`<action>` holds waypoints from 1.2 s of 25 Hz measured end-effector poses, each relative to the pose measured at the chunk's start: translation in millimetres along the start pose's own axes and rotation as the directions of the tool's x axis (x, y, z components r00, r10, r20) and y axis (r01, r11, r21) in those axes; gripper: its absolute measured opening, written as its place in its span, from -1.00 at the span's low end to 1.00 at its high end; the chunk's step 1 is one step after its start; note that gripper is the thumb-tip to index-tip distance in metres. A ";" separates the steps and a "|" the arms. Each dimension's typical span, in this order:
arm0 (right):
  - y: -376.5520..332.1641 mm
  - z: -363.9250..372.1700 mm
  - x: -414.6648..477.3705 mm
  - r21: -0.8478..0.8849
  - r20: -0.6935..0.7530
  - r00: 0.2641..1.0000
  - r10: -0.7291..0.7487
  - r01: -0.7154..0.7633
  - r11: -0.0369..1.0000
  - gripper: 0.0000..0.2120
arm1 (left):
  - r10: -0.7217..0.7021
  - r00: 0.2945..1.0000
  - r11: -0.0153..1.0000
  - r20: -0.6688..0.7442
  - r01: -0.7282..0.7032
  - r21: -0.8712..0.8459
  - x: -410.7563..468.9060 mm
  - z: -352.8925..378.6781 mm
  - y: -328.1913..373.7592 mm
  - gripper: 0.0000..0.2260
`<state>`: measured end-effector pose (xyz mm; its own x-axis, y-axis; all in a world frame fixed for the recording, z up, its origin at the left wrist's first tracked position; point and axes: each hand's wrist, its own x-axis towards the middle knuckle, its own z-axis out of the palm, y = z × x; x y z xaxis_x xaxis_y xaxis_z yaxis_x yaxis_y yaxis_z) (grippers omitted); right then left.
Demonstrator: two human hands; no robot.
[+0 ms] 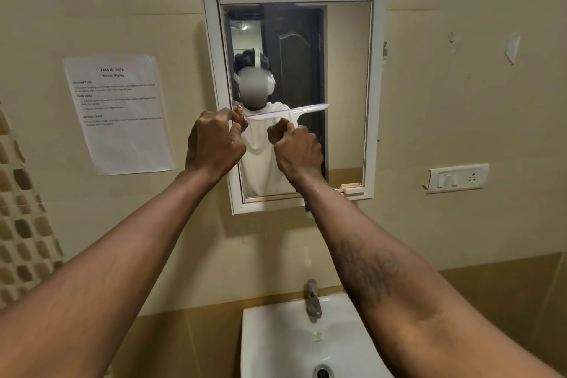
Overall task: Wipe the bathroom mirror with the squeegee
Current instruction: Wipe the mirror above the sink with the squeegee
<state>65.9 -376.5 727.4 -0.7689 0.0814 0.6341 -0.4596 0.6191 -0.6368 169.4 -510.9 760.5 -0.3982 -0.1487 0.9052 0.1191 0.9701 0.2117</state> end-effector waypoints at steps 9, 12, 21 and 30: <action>35.1 32.0 -60.2 0.032 0.100 0.987 0.126 -0.129 0.991 -0.63 | -0.052 0.992 0.999 0.113 0.051 0.013 -34.6 15.9 -8.7 -0.82; 41.9 37.0 -73.8 0.026 0.107 0.985 0.139 -0.142 0.989 -0.65 | -0.074 0.988 0.997 0.138 0.070 0.033 -43.1 17.0 -12.9 -0.80; 55.6 48.4 -104.4 -0.040 0.148 0.970 0.192 -0.188 0.981 -0.64 | -0.118 0.976 0.993 0.185 0.111 0.049 -63.1 17.3 -21.0 -0.79; 67.5 57.4 -121.4 -0.041 0.190 0.957 0.219 -0.215 0.976 -0.67 | -0.151 0.968 0.989 0.199 0.147 0.032 -76.8 22.3 -29.0 -0.79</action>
<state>102.8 -389.4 582.3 -0.9209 0.0652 0.3843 -0.2650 0.6185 -0.7398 176.2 -523.3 676.6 -0.5849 -0.2517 0.7711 0.0303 0.9432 0.3309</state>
